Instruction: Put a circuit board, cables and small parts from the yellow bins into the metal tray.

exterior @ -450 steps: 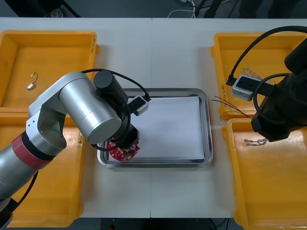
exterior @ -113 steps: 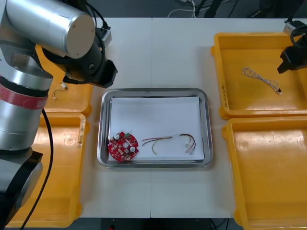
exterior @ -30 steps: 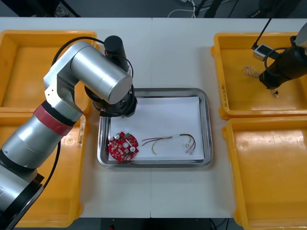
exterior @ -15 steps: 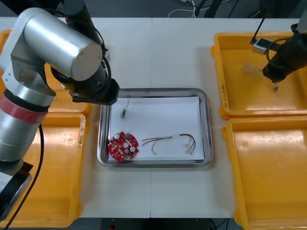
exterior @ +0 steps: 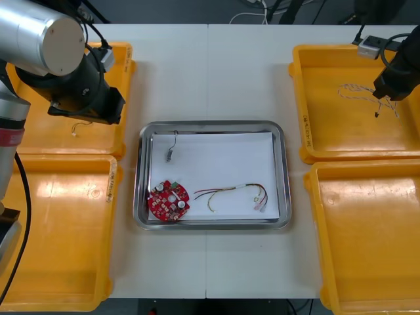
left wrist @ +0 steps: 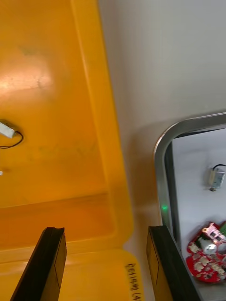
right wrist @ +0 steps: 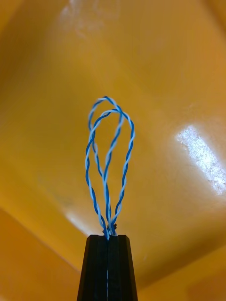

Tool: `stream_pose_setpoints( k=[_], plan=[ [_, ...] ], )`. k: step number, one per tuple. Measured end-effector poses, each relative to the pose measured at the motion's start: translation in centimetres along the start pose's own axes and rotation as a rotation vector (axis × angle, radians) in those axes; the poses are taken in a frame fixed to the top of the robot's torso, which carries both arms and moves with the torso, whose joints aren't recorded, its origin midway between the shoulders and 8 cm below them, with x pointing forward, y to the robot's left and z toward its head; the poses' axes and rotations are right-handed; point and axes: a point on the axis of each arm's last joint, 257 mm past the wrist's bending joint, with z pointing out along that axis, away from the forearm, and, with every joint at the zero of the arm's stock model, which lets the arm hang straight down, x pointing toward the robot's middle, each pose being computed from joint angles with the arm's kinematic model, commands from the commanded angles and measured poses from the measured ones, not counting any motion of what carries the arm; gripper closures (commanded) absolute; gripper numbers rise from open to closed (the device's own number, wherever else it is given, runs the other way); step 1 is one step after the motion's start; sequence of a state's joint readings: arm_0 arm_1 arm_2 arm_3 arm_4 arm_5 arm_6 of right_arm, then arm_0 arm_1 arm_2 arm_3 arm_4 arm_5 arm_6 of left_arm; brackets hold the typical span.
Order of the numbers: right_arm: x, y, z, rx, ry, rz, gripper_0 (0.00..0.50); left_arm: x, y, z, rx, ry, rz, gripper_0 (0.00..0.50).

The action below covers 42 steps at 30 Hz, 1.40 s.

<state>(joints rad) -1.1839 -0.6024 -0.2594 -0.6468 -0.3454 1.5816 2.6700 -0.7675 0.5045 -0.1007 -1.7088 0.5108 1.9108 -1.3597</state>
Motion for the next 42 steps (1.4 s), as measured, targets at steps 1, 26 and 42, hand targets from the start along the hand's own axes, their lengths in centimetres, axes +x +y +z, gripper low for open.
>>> stream_pose_setpoints(
  k=[1, 26, 42],
  plan=[
    [-0.1, 0.1, -0.6, -0.004, 0.003, -0.009, 0.500, -0.1, 0.6, 0.1, 0.001, 0.008, 0.004, 0.000],
    [2.0, 0.3, -10.3, 0.250, -0.026, -0.133, 0.500, -3.4, 7.1, 6.1, 0.007, -0.028, -0.202, 0.000],
    [-1.6, 4.0, -11.7, 0.313, -0.151, -0.279, 0.500, -3.8, 10.2, 9.7, -0.043, -0.070, -0.020, 0.000]
  ],
)
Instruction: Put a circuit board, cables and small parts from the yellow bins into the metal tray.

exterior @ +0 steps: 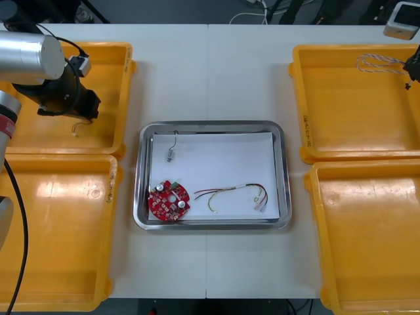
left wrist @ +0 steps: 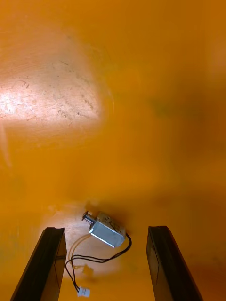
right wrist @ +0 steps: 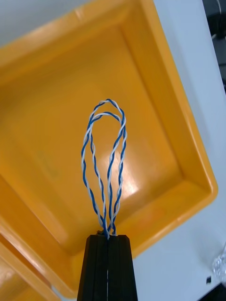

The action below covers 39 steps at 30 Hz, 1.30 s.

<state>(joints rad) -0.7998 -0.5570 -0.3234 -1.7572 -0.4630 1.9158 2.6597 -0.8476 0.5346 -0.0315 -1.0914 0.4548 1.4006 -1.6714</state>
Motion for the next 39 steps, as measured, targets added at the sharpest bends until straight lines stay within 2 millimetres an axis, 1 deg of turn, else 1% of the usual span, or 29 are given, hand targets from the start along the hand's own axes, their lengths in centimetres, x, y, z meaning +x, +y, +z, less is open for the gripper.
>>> stream_pose_setpoints(
  k=[7, 12, 16, 18, 19, 20, 21, 32, 39],
  plan=[
    [-5.2, 3.1, -0.1, -0.050, -0.104, -0.144, 0.500, 0.4, 0.3, 1.1, -0.009, 0.001, -0.003, 0.000],
    [-8.8, 6.3, -0.1, -0.096, -0.150, -0.281, 0.500, 0.6, 0.2, 1.6, -0.012, 0.004, 0.004, 0.000],
    [-11.0, 9.1, 0.1, -0.146, -0.184, -0.366, 0.500, 0.5, 0.1, 1.8, -0.005, 0.000, 0.001, 0.000],
    [-11.7, 10.4, 0.3, -0.176, -0.197, -0.391, 0.500, 0.5, 0.1, 1.7, -0.003, -0.002, -0.001, 0.000],
    [-12.0, 10.9, 0.4, -0.186, -0.200, -0.400, 0.500, 0.5, 0.0, 1.7, -0.002, -0.002, -0.002, 0.106],
    [-12.2, 11.4, 0.5, -0.197, -0.203, -0.411, 0.500, 0.5, 0.0, 1.7, -0.001, -0.002, -0.002, 0.387],
    [-12.5, 11.9, 0.6, -0.207, -0.205, -0.421, 0.500, 0.5, 0.0, 1.7, 0.000, -0.002, -0.003, 0.498],
    [-14.5, 17.2, 2.2, -0.290, -0.172, -0.571, 0.500, 0.4, -0.1, 1.8, 0.001, -0.003, 0.003, 0.500],
    [-16.0, 19.7, 3.3, -0.290, -0.129, -0.634, 0.500, 0.4, -0.1, 1.8, 0.004, -0.004, 0.001, 0.500]
  ],
)
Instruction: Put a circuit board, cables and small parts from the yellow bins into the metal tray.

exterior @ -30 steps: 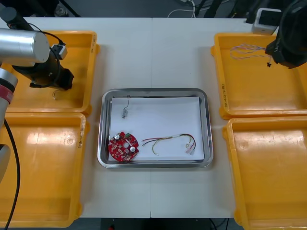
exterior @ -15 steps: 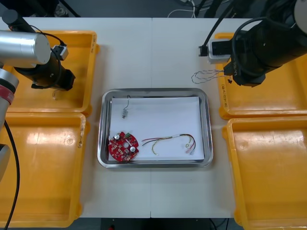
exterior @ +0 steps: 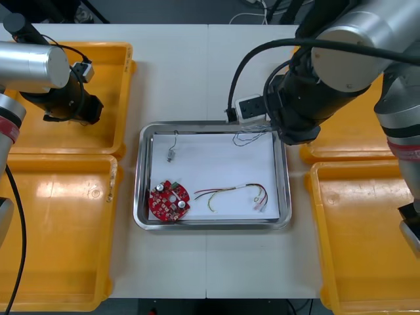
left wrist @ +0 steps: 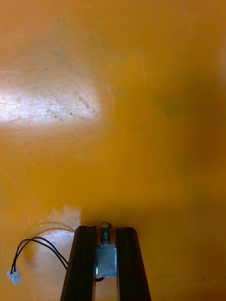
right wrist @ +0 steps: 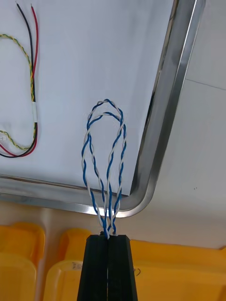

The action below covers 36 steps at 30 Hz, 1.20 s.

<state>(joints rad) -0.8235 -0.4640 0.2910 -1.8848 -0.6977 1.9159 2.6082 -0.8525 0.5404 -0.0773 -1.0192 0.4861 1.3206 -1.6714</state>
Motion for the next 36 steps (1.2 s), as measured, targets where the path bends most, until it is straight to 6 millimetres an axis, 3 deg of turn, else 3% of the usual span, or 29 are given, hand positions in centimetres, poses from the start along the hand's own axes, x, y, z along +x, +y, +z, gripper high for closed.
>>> stream_pose_setpoints(
  k=[9, 15, 24, 36],
  plan=[
    [-2.5, 0.7, 2.1, -0.027, 0.013, 0.124, 0.500, 0.1, 0.0, -0.1, 0.002, 0.006, -0.002, 0.500],
    [-2.9, 0.9, 3.2, -0.037, 0.043, 0.132, 0.500, 1.5, 0.2, -0.6, -0.007, 0.067, 0.006, 0.500],
    [-2.2, 2.7, 6.1, -0.099, 0.123, 0.110, 0.500, 1.8, 0.4, -3.5, -0.014, 0.112, 0.010, 0.500],
    [-3.4, 0.9, 8.6, -0.052, 0.065, 0.151, 0.500, 1.2, -0.4, -8.4, -0.008, 0.117, 0.041, 0.500]
  ],
)
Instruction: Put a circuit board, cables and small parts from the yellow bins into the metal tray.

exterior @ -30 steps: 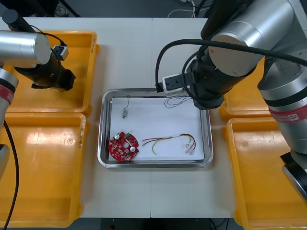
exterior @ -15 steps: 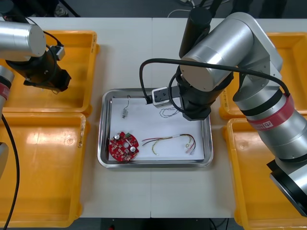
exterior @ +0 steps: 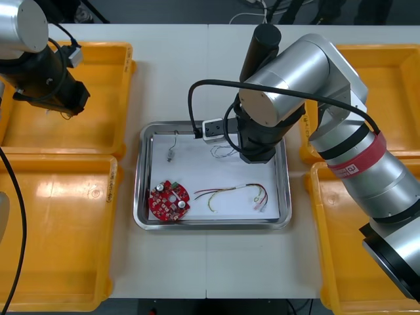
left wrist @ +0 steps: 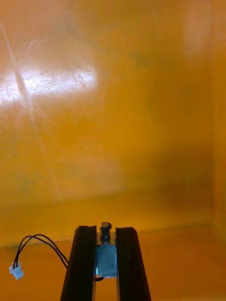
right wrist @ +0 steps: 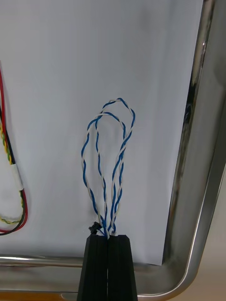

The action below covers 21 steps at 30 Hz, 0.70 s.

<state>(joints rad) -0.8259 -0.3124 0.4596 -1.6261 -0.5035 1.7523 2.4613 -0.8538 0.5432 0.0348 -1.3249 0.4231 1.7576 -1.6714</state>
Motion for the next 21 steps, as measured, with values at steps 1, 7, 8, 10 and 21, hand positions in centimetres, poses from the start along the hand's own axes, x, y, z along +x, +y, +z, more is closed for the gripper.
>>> stream_pose_setpoints(
  k=[1, 7, 8, 10, 21],
  plan=[
    [0.0, 0.0, 0.1, -0.001, -0.002, 0.002, 0.500, -0.1, -0.1, -0.4, 0.000, -0.004, 0.004, 0.500],
    [-0.2, -0.2, 1.1, 0.015, 0.010, -0.008, 0.500, -0.2, -0.9, -3.1, -0.014, -0.029, 0.048, 0.500],
    [-0.3, -0.3, 1.2, 0.024, 0.015, -0.016, 0.500, -0.2, -1.1, -3.6, -0.017, -0.033, 0.056, 0.500],
    [-0.5, -0.6, 1.5, 0.047, 0.022, -0.031, 0.500, -0.1, -1.3, -4.3, -0.022, -0.036, 0.069, 0.500],
    [-1.1, 0.1, 3.1, 0.067, 0.008, -0.047, 0.500, -1.9, -3.2, -7.4, -0.030, -0.142, 0.125, 0.500]
  ],
)
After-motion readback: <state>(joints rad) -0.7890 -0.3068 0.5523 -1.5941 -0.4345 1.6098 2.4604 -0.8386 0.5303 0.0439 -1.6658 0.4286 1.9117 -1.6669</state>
